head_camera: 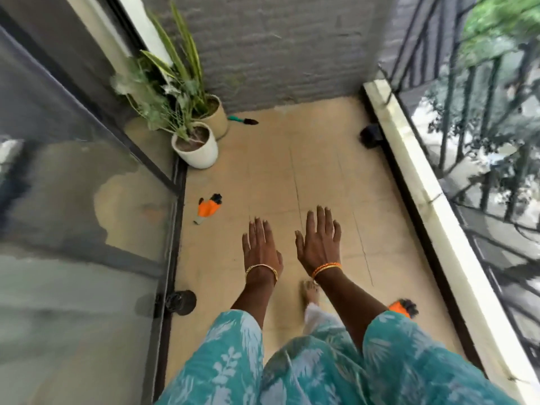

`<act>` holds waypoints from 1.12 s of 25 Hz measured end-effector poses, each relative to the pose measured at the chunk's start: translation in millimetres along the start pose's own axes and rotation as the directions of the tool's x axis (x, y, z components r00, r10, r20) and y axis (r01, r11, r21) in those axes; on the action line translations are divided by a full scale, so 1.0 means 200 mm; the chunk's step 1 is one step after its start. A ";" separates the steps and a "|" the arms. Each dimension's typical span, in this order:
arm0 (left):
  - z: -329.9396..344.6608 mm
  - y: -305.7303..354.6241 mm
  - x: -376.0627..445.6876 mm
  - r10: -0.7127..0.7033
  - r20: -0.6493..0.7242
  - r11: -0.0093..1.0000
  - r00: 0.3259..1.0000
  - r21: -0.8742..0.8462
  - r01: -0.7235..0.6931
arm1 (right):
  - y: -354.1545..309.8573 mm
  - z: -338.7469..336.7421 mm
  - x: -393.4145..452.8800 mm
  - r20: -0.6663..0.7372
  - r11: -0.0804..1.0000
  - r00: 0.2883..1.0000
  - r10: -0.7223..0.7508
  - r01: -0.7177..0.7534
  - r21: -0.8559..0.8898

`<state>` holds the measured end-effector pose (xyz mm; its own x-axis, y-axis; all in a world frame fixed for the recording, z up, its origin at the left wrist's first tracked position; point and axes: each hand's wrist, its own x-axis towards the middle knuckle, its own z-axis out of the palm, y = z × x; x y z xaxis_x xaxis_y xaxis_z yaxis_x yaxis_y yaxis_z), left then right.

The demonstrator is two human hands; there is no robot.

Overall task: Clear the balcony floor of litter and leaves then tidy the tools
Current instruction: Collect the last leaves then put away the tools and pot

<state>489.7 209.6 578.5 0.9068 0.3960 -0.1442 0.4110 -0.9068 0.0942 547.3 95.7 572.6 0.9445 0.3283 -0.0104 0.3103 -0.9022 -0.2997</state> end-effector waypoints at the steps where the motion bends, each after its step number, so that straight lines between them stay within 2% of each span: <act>1: -0.04 0.00 0.13 -0.019 0.023 1.000 1.000 -0.004 0.019 | 0.00 -0.01 0.14 0.013 1.000 1.000 -0.016 0.016 0.003; 8: -0.29 0.01 1.00 -0.149 0.001 0.987 0.989 -0.055 0.149 | -0.10 -0.13 1.14 -0.032 0.988 0.988 -0.150 0.148 -0.037; 12: -0.31 -0.06 1.53 -0.166 0.040 0.985 0.985 -0.051 0.168 | -0.22 -0.07 1.68 -0.036 0.983 0.983 -0.178 0.175 -0.062; 19: -0.47 -0.33 2.53 -0.126 0.060 0.991 0.990 -0.042 0.129 | -0.45 0.07 2.53 -0.014 0.996 0.996 -0.085 0.085 -0.040; 28: -0.54 -0.54 3.60 -0.052 0.126 0.996 0.991 -0.072 0.061 | -0.74 0.29 3.48 0.033 0.989 0.998 0.045 -0.049 0.137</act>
<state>1108.4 609.0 570.4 0.8652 0.4213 -0.2719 0.4716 -0.8679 0.1558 1151.9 473.9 555.3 0.9535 0.2964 -0.0549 0.2461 -0.8704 -0.4264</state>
